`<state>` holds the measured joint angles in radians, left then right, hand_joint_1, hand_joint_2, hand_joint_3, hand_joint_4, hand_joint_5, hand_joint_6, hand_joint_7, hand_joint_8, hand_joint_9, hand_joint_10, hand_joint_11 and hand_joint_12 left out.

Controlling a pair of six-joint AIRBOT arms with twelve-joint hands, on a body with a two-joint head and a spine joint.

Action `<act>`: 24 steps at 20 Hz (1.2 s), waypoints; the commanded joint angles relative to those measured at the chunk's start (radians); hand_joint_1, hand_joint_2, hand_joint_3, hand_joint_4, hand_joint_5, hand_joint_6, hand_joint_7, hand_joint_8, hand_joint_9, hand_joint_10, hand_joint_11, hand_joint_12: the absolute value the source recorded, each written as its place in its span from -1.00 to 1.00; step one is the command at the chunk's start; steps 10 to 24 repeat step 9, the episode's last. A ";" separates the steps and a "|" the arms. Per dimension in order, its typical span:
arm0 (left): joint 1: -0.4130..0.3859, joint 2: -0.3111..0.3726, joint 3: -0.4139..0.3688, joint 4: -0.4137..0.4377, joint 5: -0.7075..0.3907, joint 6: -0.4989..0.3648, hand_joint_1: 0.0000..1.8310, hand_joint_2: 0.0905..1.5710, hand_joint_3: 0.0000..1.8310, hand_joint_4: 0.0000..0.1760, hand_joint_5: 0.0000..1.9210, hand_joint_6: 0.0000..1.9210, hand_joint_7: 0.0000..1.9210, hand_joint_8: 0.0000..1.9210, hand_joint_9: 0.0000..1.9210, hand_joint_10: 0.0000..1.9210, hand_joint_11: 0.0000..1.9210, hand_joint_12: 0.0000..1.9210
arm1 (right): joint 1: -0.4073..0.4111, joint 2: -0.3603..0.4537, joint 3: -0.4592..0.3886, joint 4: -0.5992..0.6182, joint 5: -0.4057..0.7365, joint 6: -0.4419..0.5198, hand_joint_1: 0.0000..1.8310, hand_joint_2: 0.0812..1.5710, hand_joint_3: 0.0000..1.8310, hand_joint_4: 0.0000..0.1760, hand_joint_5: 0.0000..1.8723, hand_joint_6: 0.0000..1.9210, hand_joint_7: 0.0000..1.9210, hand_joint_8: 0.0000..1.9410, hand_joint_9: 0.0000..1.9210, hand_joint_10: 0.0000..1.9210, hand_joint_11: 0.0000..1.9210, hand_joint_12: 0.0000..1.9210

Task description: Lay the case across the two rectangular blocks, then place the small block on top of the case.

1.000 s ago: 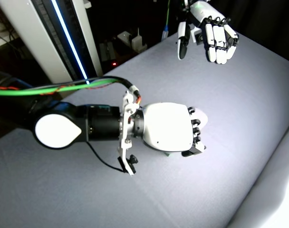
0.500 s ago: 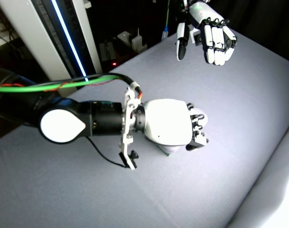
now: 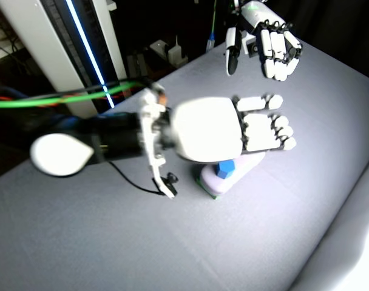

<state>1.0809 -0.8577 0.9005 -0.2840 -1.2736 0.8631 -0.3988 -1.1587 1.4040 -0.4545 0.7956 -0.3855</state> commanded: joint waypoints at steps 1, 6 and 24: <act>-0.004 0.008 -0.003 0.017 -0.150 -0.005 -0.10 0.22 -0.99 -0.80 -0.62 -1.00 -0.60 -1.00 -0.60 -1.00 -0.98 0.11 | -0.005 0.011 -0.014 0.051 0.161 -0.005 -0.24 0.02 -1.00 0.93 -1.00 -1.00 -0.95 -0.99 -1.00 -1.00 -0.96 -0.98; 0.018 0.030 -0.011 0.016 -0.227 -0.025 -0.32 0.27 -1.00 0.42 -0.96 -1.00 -0.95 -1.00 -0.91 -1.00 -1.00 -0.34 | -0.219 0.136 -0.146 0.233 0.446 -0.045 -0.18 0.05 -1.00 0.75 -0.97 -1.00 -0.91 -1.00 -0.91 -0.99 -0.93 -0.94; 0.043 0.054 -0.027 0.016 -0.314 -0.044 -0.37 0.27 -1.00 0.98 -1.00 -1.00 -1.00 -1.00 -0.99 -1.00 -1.00 -0.40 | -0.384 0.186 -0.217 0.367 0.643 -0.057 -0.23 0.17 -1.00 0.52 -0.90 -0.99 -0.84 -1.00 -0.82 -0.99 -1.00 -0.31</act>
